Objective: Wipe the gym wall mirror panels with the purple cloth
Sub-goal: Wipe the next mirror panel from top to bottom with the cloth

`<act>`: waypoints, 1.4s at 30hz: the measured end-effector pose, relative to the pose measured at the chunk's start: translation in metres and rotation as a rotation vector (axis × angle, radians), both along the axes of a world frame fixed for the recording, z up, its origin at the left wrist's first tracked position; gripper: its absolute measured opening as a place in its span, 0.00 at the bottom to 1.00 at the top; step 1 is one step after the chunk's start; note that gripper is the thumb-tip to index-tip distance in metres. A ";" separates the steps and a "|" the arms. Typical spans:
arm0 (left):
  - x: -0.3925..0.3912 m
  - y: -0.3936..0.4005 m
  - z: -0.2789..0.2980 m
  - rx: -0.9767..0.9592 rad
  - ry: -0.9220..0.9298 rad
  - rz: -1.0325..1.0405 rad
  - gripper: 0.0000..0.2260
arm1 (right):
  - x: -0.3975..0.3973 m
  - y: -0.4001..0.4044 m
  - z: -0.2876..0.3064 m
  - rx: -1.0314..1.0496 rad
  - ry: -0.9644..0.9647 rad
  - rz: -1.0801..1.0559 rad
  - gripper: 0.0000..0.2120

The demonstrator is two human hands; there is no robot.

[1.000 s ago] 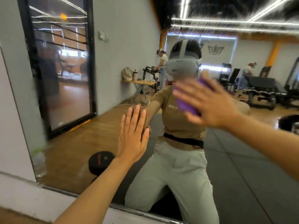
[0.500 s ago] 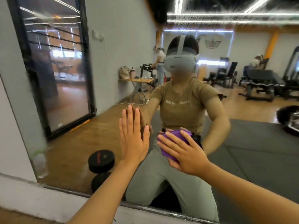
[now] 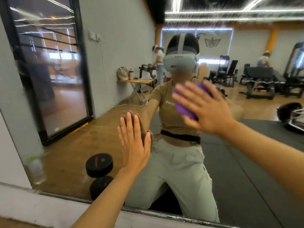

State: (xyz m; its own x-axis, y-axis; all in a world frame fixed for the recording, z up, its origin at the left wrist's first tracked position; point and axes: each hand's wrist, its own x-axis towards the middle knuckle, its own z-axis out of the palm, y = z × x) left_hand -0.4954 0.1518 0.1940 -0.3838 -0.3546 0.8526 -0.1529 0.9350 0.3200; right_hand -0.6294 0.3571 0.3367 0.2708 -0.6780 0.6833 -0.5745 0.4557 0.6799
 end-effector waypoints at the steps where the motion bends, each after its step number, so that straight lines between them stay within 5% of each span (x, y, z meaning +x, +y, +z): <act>1: -0.002 0.003 0.001 0.021 0.010 0.001 0.31 | 0.001 0.002 0.017 -0.089 -0.018 -0.002 0.29; 7: -0.011 0.022 0.004 0.084 -0.004 -0.020 0.31 | 0.006 -0.005 -0.025 -0.295 -0.114 -0.016 0.29; 16: -0.012 0.023 0.011 0.209 -0.202 0.011 0.36 | -0.005 0.037 -0.204 0.132 -0.047 -0.153 0.34; 21: -0.010 0.022 0.011 0.210 -0.235 -0.014 0.38 | -0.007 0.045 -0.191 0.188 -0.060 -0.136 0.31; 31: -0.011 0.023 0.010 0.194 -0.253 0.065 0.39 | -0.015 0.046 0.001 -0.357 -0.232 -0.048 0.29; 36: -0.013 0.024 0.008 0.176 -0.278 0.125 0.39 | -0.014 0.041 -0.054 -0.367 -0.220 -0.011 0.30; 42: -0.009 0.041 0.010 0.176 -0.147 0.124 0.37 | -0.026 0.081 -0.194 -0.037 -0.110 -0.122 0.35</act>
